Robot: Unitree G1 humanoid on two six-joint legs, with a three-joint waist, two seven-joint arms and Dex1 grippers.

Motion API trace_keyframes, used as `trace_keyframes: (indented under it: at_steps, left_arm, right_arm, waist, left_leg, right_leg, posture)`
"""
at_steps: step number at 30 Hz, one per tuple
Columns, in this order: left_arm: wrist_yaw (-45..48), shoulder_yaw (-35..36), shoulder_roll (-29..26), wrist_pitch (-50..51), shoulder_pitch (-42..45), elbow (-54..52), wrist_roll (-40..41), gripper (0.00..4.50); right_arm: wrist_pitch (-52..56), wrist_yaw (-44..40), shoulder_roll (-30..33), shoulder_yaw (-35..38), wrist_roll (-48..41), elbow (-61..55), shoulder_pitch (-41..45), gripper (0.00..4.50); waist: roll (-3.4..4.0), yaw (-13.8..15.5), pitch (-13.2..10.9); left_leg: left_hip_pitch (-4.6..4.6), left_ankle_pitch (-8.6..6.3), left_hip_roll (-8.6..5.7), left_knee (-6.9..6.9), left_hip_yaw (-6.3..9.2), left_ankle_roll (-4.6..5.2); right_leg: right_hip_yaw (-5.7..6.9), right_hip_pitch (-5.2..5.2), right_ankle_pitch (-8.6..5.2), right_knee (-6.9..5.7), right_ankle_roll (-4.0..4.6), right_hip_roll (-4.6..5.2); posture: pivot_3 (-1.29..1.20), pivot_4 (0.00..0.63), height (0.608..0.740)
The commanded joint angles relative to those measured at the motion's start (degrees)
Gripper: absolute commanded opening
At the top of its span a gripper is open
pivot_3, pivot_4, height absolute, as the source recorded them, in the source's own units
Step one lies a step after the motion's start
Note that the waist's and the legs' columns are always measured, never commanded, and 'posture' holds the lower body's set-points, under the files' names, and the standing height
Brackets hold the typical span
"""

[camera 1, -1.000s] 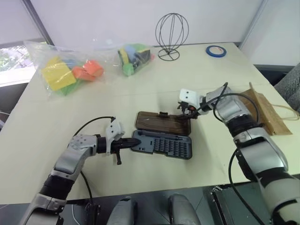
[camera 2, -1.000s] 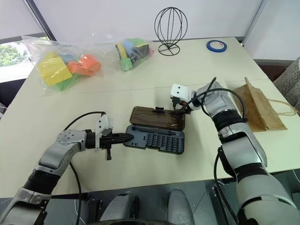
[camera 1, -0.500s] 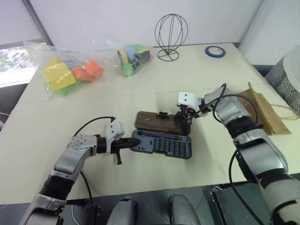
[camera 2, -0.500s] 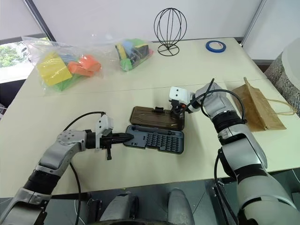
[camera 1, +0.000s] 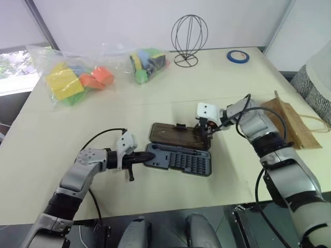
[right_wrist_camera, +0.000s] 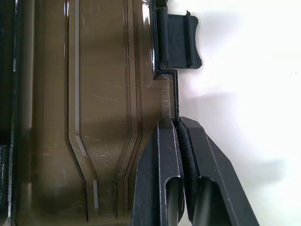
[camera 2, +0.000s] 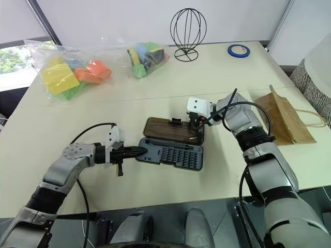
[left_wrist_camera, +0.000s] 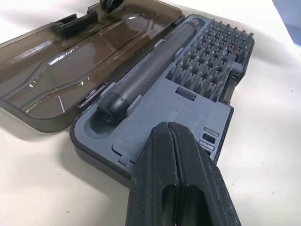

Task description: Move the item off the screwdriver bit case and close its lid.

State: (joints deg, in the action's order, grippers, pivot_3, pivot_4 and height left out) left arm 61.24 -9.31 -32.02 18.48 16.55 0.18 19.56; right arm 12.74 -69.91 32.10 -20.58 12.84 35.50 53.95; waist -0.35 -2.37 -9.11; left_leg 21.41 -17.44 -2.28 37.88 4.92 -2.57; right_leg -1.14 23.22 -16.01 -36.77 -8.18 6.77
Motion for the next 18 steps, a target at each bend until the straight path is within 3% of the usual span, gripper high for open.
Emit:
trace_keyframes:
  at_steps: [1, 18]
  left_arm:
    - [-1.4, 2.9, -0.7, 3.3, 0.7, -0.5, 1.6, 0.00]
    - [-8.0, 14.1, 0.6, 18.2, 6.7, -2.1, 13.3, 0.00]
  right_arm:
    - [0.2, -0.7, 0.7, -0.8, 0.4, -4.6, -1.6, 0.10]
    - [-11.7, 10.6, 2.9, -0.9, 6.4, -16.5, -4.6, 0.10]
  waist:
    - [0.00, 0.0, 0.0]
    - [-0.13, 0.0, -0.1]
  left_leg:
    - [0.01, 0.00, 0.00, 0.00, 0.00, 0.00]
    - [0.12, 0.03, 0.00, 0.01, -0.03, -0.05]
  right_leg:
    - [0.00, 0.01, 0.00, 0.00, 0.00, 0.00]
    - [-0.01, 0.21, 0.00, -0.12, 0.00, 0.01]
  posture:
    - [0.00, 0.150, 0.740]
    - [0.00, 0.150, 0.740]
